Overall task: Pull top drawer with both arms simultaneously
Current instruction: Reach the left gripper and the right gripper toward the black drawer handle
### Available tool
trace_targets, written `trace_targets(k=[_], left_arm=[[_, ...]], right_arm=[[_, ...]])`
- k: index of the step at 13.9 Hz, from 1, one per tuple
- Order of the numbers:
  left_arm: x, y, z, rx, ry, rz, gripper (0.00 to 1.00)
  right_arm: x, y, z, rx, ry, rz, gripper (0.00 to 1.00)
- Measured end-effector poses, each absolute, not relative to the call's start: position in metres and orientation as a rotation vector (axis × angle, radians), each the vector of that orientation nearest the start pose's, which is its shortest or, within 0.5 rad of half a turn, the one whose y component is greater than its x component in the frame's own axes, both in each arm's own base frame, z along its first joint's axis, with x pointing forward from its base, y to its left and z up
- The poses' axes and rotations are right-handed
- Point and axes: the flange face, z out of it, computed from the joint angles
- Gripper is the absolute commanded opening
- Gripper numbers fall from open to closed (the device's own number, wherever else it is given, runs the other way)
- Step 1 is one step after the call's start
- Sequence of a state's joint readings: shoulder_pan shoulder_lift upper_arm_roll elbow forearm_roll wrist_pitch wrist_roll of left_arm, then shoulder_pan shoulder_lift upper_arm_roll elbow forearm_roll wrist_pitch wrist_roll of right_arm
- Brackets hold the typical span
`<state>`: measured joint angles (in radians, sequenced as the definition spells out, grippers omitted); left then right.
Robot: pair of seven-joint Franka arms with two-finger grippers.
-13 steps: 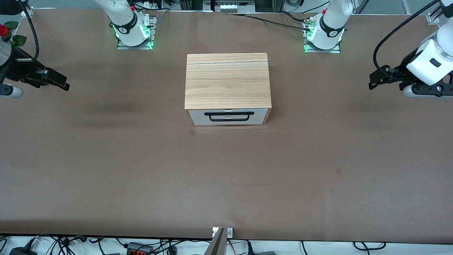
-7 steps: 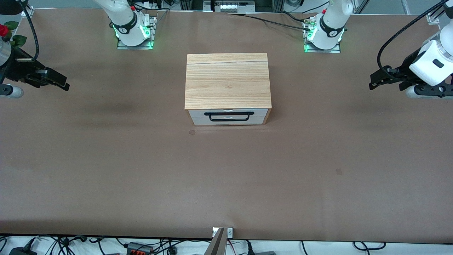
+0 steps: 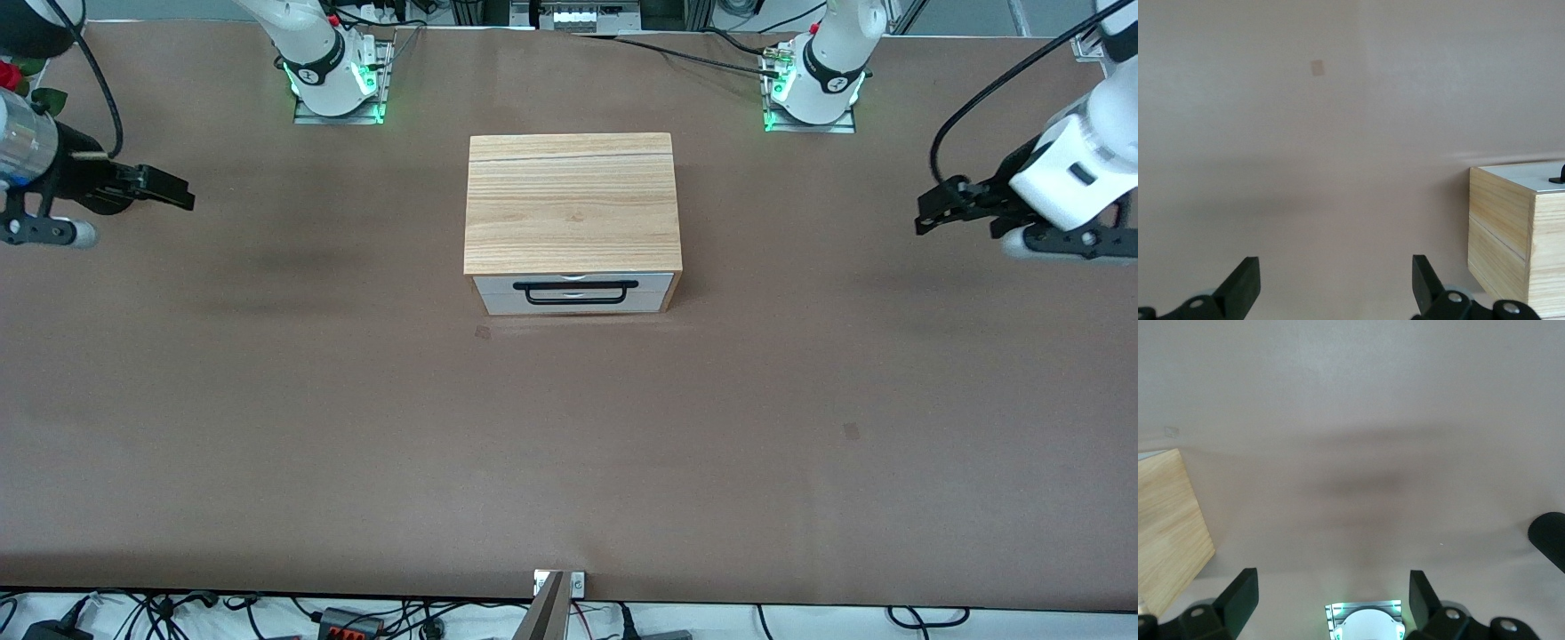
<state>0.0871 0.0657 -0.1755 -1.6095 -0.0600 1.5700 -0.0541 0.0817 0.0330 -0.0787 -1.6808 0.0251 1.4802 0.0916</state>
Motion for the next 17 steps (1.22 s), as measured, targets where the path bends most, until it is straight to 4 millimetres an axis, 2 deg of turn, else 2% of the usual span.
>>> trace_targets(k=[2,5,7,8,10,11,12,14,17], left_arm=[[0.589,-0.073,0.529,-3.347,0.042,0.288,1.00],[0.624,-0.097,0.452,-3.580,-0.070,0.482,1.00],[0.636,-0.124,0.407,-3.707,-0.074,0.625,1.00],[0.640,-0.136,0.384,-3.798,-0.024,0.678,1.00],[0.647,-0.150,0.340,-3.977,0.088,0.740,1.00],[0.650,-0.155,0.320,-4.044,0.106,0.760,0.96],[0.651,-0.161,0.300,-4.107,0.118,0.764,0.97],[0.650,-0.184,0.267,-4.221,0.153,0.781,0.99],[0.639,-0.240,0.236,-4.327,0.076,0.857,1.00]], right_arm=[[0.559,0.025,0.532,-3.032,0.102,0.400,1.00],[0.579,0.064,0.496,-2.818,0.056,0.483,1.00],[0.589,0.080,0.466,-2.668,-0.030,0.522,1.00],[0.594,0.087,0.452,-2.587,-0.070,0.531,1.00],[0.605,0.103,0.420,-2.416,-0.111,0.515,1.00],[0.612,0.111,0.403,-2.343,-0.123,0.478,1.00],[0.617,0.120,0.386,-2.274,-0.140,0.435,1.00],[0.619,0.154,0.349,-2.168,-0.183,0.347,1.00],[0.606,0.220,0.292,-2.026,-0.245,0.192,1.00]])
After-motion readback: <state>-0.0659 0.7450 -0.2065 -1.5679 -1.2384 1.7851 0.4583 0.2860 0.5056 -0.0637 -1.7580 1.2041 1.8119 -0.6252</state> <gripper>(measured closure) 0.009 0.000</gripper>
